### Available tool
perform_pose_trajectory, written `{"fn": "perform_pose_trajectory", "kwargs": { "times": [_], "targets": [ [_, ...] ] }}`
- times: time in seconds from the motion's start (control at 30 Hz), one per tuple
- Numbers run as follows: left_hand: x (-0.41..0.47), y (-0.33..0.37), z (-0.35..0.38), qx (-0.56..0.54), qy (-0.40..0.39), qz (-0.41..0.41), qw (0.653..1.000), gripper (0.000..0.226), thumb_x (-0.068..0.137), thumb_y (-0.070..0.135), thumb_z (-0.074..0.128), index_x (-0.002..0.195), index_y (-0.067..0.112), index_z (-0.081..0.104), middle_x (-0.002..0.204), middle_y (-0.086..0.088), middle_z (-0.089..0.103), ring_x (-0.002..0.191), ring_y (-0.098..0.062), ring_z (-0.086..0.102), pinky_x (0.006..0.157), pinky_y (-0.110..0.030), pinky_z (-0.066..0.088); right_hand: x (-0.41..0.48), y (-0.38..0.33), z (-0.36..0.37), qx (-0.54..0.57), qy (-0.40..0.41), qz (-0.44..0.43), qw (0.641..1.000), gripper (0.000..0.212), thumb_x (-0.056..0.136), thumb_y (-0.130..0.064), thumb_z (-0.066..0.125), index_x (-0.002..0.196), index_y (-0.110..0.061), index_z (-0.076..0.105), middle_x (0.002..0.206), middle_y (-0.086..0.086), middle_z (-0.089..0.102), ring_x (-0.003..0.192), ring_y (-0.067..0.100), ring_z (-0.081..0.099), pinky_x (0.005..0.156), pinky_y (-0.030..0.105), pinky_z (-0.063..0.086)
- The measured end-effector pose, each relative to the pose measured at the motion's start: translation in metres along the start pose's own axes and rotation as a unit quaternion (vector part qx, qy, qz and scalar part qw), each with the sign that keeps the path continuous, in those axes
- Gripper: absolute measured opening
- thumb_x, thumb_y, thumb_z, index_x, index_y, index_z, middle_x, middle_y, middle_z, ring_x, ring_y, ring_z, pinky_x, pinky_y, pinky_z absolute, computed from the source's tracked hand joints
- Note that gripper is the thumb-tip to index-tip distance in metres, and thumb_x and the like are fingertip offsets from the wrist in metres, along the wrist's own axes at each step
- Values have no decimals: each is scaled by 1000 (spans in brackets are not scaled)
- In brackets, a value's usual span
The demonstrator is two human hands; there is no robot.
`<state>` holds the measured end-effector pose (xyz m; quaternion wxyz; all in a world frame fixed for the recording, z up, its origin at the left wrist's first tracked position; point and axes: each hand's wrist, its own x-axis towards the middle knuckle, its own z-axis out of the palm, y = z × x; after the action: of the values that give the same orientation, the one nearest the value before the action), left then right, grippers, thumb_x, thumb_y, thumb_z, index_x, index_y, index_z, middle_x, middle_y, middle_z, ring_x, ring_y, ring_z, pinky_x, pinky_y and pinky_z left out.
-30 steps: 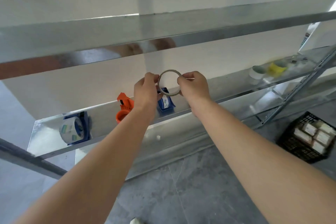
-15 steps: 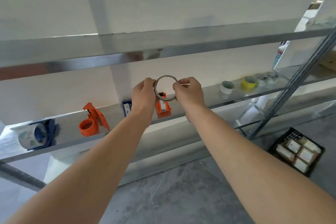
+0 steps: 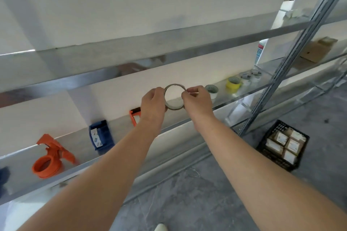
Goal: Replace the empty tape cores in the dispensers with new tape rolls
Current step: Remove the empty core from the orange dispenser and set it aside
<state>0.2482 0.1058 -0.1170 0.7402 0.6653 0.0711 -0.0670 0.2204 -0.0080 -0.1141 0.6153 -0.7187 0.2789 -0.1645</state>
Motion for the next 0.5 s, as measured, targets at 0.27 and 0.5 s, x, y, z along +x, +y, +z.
{"fn": "perform_pose_trajectory", "kwargs": {
  "times": [0.27, 0.5],
  "targets": [
    [67, -18, 71, 6, -62, -44, 997, 27, 76, 35, 50, 92, 19, 65, 89, -6, 60, 86, -20, 55, 78, -39, 49, 78, 12, -24, -5, 59, 30, 998, 18, 88, -16, 61, 106, -21, 62, 98, -4, 70, 92, 19, 69, 72, 27, 51],
    [105, -33, 132, 3, -74, -61, 995, 14, 93, 20, 53, 93, 15, 66, 87, -6, 61, 84, -20, 58, 77, -38, 50, 142, 32, -50, -17, 94, 46, 994, 17, 89, -24, 68, 105, -21, 64, 97, -1, 72, 91, 20, 70, 80, 32, 57]
  ]
}}
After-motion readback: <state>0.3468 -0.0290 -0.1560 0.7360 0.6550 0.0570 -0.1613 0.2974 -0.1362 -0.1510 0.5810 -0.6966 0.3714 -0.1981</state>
